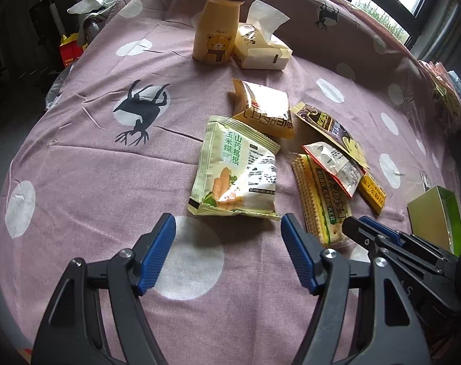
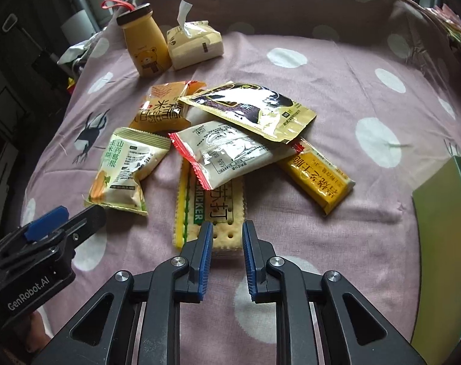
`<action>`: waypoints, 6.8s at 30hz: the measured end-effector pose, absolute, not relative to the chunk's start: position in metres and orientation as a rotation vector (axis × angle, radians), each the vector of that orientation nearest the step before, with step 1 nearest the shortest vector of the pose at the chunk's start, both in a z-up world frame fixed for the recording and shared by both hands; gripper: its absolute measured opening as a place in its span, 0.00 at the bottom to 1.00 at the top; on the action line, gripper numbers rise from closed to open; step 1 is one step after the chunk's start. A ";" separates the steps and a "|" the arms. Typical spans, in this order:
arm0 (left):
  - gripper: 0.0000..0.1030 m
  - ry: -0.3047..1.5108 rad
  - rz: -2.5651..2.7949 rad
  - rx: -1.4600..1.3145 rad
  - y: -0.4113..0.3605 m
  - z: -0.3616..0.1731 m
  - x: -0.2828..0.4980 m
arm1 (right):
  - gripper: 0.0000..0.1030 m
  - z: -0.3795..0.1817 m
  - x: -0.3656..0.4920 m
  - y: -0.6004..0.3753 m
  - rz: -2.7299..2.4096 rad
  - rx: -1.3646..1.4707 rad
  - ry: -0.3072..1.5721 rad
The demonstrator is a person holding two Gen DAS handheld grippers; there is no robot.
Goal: Organize snacks
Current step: 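Grasp the green-and-yellow soda cracker pack with the right gripper, then carry the soda cracker pack into the green box and release it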
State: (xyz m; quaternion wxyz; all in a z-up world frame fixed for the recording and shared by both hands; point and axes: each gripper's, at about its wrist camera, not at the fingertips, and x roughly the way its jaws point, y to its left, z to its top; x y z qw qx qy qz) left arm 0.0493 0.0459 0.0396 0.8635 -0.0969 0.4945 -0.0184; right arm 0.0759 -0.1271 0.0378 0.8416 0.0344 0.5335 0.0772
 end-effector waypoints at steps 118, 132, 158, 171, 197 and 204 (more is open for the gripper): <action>0.29 0.692 -0.514 -0.216 -0.027 0.124 -0.015 | 0.37 0.148 -0.001 -0.167 0.255 0.391 0.717; 0.29 0.663 -0.500 -0.127 -0.053 0.138 -0.023 | 0.37 0.155 -0.005 -0.185 0.261 0.434 0.694; 0.32 0.668 -0.721 0.065 -0.191 0.148 -0.017 | 0.38 0.157 -0.036 -0.320 0.049 0.665 0.584; 0.32 0.756 -0.866 0.128 -0.252 0.125 -0.006 | 0.38 0.136 -0.052 -0.379 -0.119 0.765 0.589; 0.32 0.986 -0.976 0.094 -0.301 0.069 0.023 | 0.38 0.087 -0.048 -0.425 -0.330 0.850 0.730; 0.37 1.022 -0.982 0.025 -0.293 0.069 0.027 | 0.38 0.088 -0.050 -0.425 -0.354 0.857 0.720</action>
